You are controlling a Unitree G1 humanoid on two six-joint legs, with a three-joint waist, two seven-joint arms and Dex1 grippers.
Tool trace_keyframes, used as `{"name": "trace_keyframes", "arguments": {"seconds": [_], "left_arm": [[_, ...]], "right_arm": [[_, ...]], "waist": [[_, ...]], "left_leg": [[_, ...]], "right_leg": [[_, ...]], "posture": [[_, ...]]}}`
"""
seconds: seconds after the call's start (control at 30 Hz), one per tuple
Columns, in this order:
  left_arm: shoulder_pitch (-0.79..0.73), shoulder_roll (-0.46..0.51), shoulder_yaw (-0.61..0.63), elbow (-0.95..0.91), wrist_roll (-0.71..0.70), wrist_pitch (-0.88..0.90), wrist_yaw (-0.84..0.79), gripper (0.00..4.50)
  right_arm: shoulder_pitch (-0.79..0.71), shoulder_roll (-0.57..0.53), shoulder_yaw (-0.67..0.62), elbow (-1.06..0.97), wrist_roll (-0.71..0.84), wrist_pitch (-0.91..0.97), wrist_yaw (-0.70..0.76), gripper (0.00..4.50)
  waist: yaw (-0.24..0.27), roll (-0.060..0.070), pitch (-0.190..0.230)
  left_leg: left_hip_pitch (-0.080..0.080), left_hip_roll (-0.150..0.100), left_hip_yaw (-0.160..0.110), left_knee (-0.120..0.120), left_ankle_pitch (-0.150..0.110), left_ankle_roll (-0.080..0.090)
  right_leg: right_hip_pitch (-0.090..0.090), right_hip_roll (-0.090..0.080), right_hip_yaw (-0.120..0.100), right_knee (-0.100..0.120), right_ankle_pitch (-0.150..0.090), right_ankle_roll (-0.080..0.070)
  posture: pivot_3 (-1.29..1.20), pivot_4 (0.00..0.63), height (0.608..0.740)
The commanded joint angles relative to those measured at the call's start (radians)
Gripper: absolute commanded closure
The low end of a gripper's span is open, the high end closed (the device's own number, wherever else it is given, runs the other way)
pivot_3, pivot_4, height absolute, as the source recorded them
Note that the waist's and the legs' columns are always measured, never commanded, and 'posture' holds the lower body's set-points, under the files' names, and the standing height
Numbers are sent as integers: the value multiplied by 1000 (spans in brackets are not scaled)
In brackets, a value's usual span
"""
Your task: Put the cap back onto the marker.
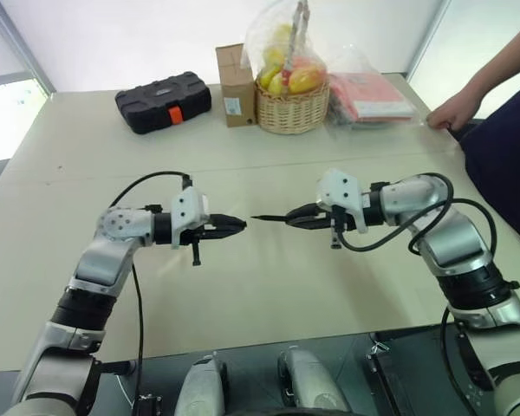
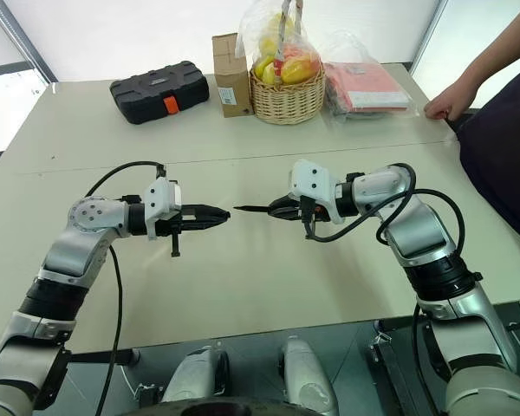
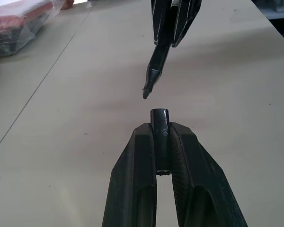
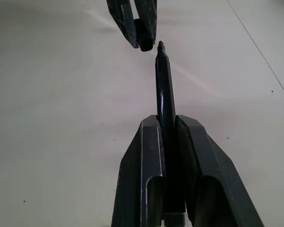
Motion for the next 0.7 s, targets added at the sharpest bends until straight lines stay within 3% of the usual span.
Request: {"name": "trace_keyframes", "arguments": {"seconds": [0.03, 0.7], "left_arm": [[-13, 1, 8, -26, -3, -10, 6, 4500], [-10, 18, 19, -43, -8, 6, 6, 4500]], "right_arm": [[-29, 3, -6, -49, 24, 5, 7, 4450], [-24, 6, 2, -17, 6, -20, -8, 4450]], "waist": [[0, 0, 0], [0, 0, 0]], "left_leg": [[0, 0, 0, 0, 0, 0], [0, 0, 0, 0, 0, 0]], "right_leg": [[0, 0, 0, 0, 0, 0], [0, 0, 0, 0, 0, 0]], "posture": [[0, 150, 740], [0, 150, 740]]}}
